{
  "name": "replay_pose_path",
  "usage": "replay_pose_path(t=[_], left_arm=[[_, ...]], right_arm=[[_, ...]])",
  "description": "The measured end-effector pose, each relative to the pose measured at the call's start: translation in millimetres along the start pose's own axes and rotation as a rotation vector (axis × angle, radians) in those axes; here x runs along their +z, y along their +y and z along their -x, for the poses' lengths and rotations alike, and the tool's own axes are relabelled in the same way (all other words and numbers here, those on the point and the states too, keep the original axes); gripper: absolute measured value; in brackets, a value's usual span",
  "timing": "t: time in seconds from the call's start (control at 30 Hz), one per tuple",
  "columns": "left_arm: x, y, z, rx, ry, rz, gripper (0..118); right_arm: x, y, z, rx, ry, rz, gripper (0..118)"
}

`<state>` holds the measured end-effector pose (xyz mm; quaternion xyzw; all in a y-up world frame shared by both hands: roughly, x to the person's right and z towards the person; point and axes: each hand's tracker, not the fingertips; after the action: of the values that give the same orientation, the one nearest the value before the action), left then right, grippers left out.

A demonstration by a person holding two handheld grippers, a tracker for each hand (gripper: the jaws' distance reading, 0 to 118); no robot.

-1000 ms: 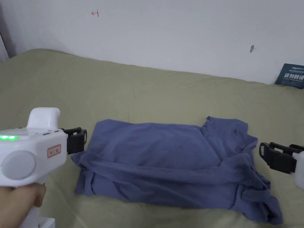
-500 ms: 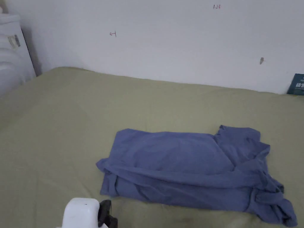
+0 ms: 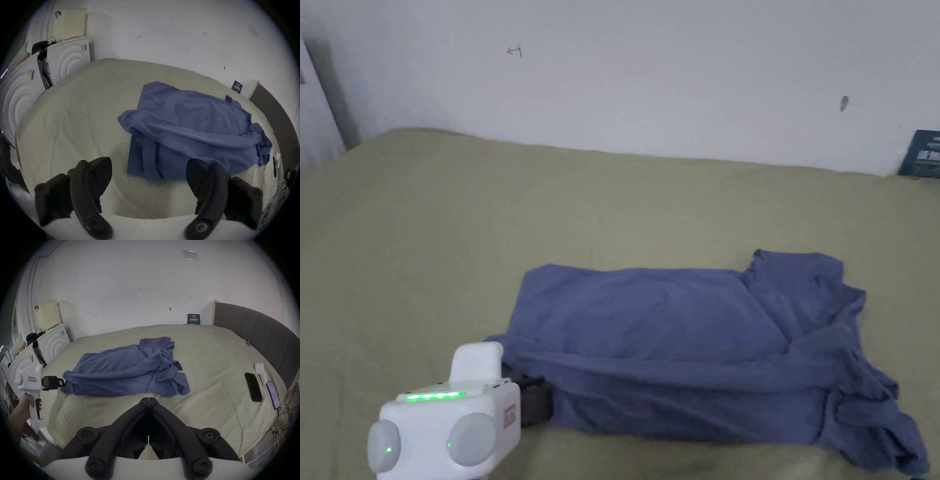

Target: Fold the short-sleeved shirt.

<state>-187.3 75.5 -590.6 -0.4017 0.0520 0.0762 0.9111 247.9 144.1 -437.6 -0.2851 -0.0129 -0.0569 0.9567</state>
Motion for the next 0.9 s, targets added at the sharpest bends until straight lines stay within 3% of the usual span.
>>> replay_pose_path(t=[0.07, 0.1, 0.17, 0.2, 0.23, 0.27, 0.3, 0.33, 0.47, 0.57, 0.67, 0.7, 0.73, 0.77, 0.83, 0.9], left_arm=[[-16, 1, 1, 0.001, 0.024, 0.043, 97], [-18, 1, 2, 0.010, 0.014, 0.061, 82], [-16, -4, 4, 0.039, -0.077, 0.053, 27], [-12, -7, 2, 0.036, -0.077, 0.033, 10], [-8, -9, -2, 0.026, -0.069, 0.017, 9], [-4, -10, -7, -0.007, -0.040, -0.003, 8], [-2, -11, -9, -0.024, -0.045, -0.012, 8], [1, -11, -10, -0.030, -0.046, -0.021, 8], [2, -7, -6, -0.036, -0.054, -0.035, 8], [-3, -5, -1, -0.007, -0.070, -0.017, 8], [-3, -8, 0, -0.003, -0.079, -0.012, 8], [-6, -7, 3, -0.008, -0.086, -0.013, 8], [-5, -7, 4, -0.013, -0.091, -0.014, 8], [-5, -7, 6, -0.019, -0.100, -0.014, 8], [-4, -4, 9, -0.013, -0.116, -0.014, 8], [2, -3, 10, 0.000, -0.133, -0.028, 8]], right_arm=[[-1, 3, -10, 0.011, -0.015, 0.001, 0], [-5, 4, -15, 0.011, -0.019, 0.002, 0], [-19, 9, -32, -0.009, -0.015, 0.021, 2], [-28, 10, -39, -0.034, -0.004, 0.044, 6], [-38, 13, -46, -0.045, 0.002, 0.051, 18], [-52, 17, -54, -0.062, 0.022, 0.077, 44], [-65, 21, -58, -0.064, 0.014, 0.110, 79], [-78, 24, -59, -0.053, 0.001, 0.117, 85], [-124, 34, -62, 0.018, 0.046, 0.107, 85], [-163, 31, -59, 0.057, -0.036, 0.192, 85], [-185, 21, -58, 0.094, -0.058, 0.224, 81], [-186, 20, -59, 0.099, -0.041, 0.217, 62], [-185, 17, -59, 0.107, -0.018, 0.215, 25], [-184, 17, -59, 0.116, -0.015, 0.198, 9], [-182, 19, -59, 0.127, -0.055, 0.183, 9], [-173, 18, -63, 0.033, 0.008, 0.195, 9]])
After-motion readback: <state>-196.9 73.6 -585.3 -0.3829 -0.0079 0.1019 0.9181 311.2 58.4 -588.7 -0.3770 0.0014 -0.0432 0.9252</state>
